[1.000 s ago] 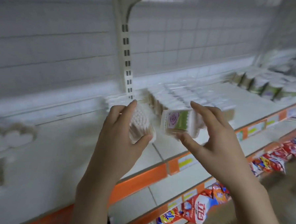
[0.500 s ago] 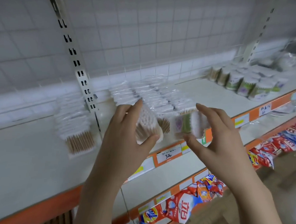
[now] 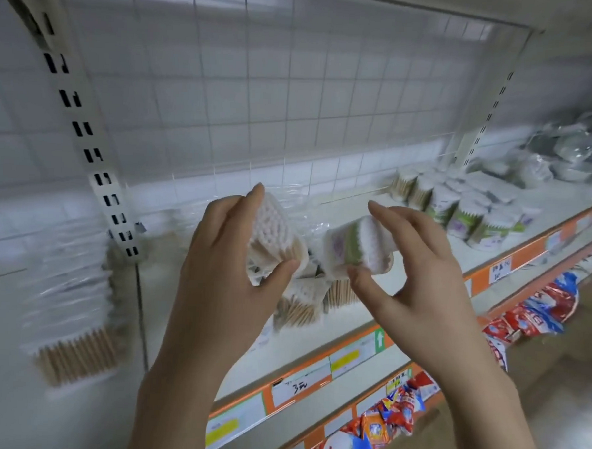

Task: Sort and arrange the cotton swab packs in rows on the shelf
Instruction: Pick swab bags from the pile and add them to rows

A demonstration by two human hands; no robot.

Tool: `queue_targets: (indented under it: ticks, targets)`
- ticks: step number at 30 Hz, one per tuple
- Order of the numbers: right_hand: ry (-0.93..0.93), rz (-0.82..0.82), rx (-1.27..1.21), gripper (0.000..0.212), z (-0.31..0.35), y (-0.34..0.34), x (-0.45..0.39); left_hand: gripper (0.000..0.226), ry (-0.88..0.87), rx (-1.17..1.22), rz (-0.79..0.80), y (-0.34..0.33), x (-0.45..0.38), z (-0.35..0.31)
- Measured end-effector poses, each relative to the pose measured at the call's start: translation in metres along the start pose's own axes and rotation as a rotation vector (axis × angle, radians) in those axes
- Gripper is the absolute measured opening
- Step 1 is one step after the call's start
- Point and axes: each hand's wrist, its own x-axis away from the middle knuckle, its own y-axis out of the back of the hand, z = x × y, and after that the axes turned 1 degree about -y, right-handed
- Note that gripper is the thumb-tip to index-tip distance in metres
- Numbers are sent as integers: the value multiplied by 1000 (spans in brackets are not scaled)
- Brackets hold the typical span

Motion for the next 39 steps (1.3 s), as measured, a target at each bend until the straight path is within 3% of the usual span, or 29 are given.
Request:
queue_targets:
  ticks: [10, 21, 28, 39]
  targets:
    - [0, -48, -72, 61, -77, 22, -23, 71, 4, -90, -71, -64, -24, -39]
    - [59, 115, -23, 62, -217, 69, -62, 77, 114, -158, -69, -184, -48, -101]
    - [84, 148, -46, 62, -247, 70, -67, 75, 115, -212, 22, -210, -53, -111]
    - [86, 195, 8, 60, -257, 76, -76, 72, 146, -155, 38, -229, -63, -100]
